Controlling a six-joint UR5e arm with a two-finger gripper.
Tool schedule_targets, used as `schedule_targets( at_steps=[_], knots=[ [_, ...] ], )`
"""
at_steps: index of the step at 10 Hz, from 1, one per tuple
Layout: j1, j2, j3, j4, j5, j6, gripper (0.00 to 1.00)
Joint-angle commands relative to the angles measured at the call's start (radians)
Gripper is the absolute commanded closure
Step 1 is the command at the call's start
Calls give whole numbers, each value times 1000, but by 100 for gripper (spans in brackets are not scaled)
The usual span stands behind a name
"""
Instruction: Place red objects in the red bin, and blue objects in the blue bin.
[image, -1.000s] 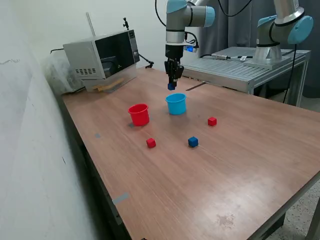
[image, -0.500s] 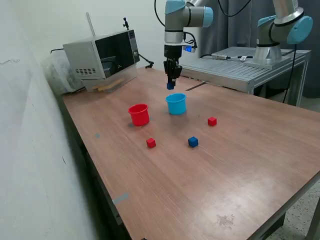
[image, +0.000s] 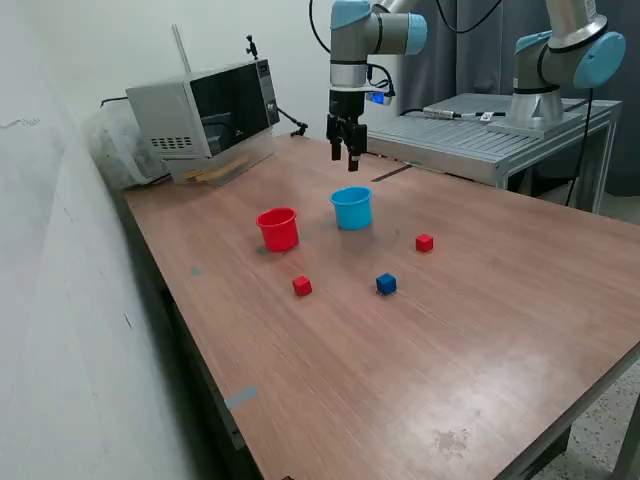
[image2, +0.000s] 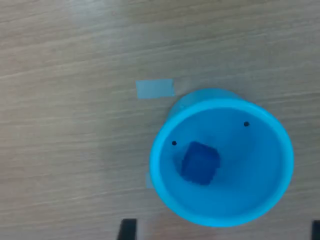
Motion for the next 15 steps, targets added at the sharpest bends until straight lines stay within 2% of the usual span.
schedule_targets(
  at_steps=[1,2,4,6,8,10,12,13,15],
  knots=[
    [9,-14,4,2,-3,0,0],
    [18,-56,23,3,-1,0,0],
    [111,-154,51,6,0,0,0],
    [199,-237,51,125,-1,1,0],
    [303,-289,15,164,-4,12,0],
    [364,-279,-91,297,0,21,0],
    [415,-220,-217,347,0,98,0],
    [443,-155,-290,367,-3,132,0],
    [481,16,-454,408,-1,260,0]
  ],
)
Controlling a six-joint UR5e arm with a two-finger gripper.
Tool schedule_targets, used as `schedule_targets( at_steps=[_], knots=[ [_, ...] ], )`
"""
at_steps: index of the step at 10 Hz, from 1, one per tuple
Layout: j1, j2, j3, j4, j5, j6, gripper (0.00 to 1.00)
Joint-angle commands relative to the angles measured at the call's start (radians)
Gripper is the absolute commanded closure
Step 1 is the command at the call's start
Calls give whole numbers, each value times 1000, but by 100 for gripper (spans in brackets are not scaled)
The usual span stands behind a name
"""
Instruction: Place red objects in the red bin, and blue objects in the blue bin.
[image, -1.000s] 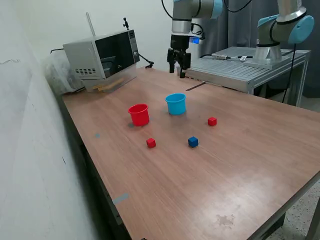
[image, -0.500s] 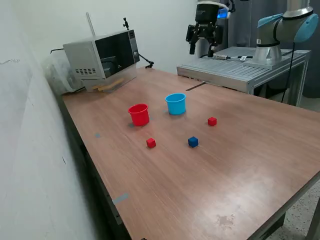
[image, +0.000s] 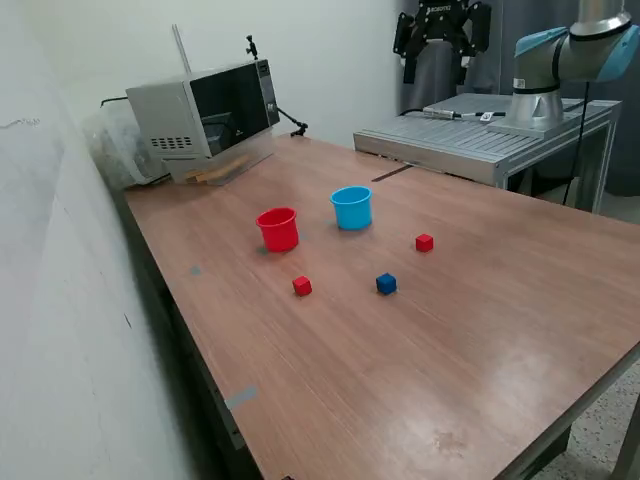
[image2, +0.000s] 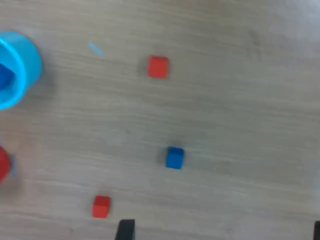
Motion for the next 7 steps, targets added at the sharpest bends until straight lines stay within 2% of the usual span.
schedule_targets(
  at_steps=[1,3,4,5,7],
  knots=[
    [61,233,-233,60,-1,188,0],
    [61,348,-258,49,-6,256,0],
    [61,407,-254,32,-6,263,0],
    [54,450,-246,-32,-6,263,0],
    [23,517,-246,-66,-6,258,0]
  ],
)
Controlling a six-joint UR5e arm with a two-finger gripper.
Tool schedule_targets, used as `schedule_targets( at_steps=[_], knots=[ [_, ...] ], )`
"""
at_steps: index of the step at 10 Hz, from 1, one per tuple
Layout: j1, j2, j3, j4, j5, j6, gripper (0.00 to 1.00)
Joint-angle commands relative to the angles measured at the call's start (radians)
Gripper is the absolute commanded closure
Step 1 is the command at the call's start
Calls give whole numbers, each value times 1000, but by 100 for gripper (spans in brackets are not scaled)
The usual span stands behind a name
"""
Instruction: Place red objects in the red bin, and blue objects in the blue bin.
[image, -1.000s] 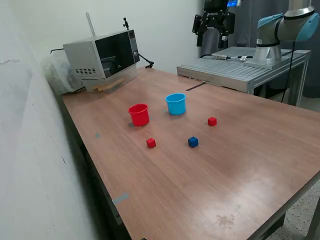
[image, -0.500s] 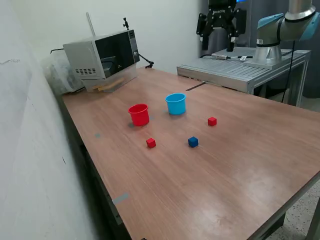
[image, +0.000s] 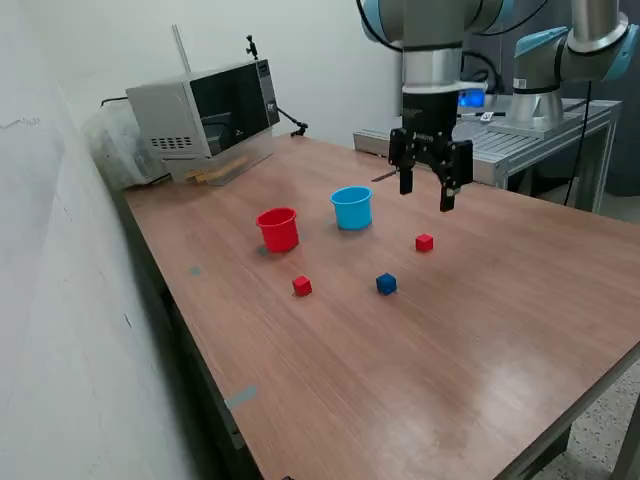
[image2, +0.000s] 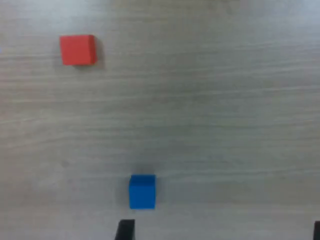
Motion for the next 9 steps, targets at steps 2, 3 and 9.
schedule_targets(
  at_steps=[2,3,9],
  knots=[
    [-46,147,-4,-124,-1,-11,0],
    [-57,161,-3,-161,1,-32,0],
    [-68,196,34,-284,8,-89,0]
  ],
)
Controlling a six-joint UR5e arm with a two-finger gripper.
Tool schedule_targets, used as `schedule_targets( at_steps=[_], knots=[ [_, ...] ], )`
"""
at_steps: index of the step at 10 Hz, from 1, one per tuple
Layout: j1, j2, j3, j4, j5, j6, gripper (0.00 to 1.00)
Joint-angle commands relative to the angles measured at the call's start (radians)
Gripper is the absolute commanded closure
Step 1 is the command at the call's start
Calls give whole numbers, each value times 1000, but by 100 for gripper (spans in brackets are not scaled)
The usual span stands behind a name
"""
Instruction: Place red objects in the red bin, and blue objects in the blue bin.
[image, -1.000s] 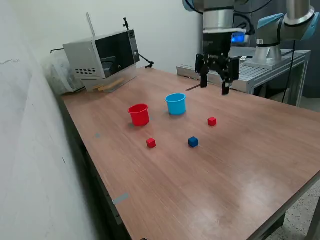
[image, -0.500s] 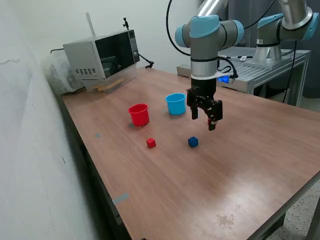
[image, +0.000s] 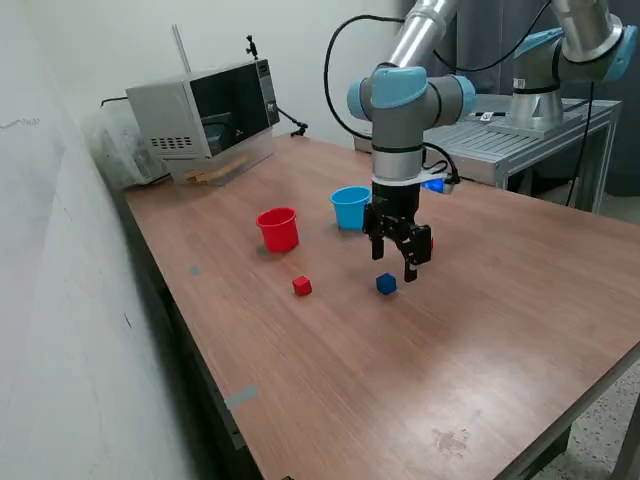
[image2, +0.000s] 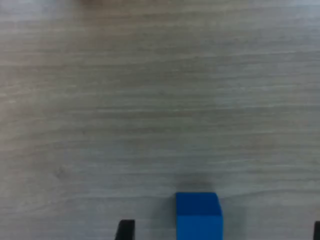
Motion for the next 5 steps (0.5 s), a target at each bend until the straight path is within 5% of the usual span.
schedule_targets(
  at_steps=[1,5],
  knots=[
    [-3,19,11,-47,2,-18,0],
    [-3,27,9,-101,0,-25,0]
  ],
)
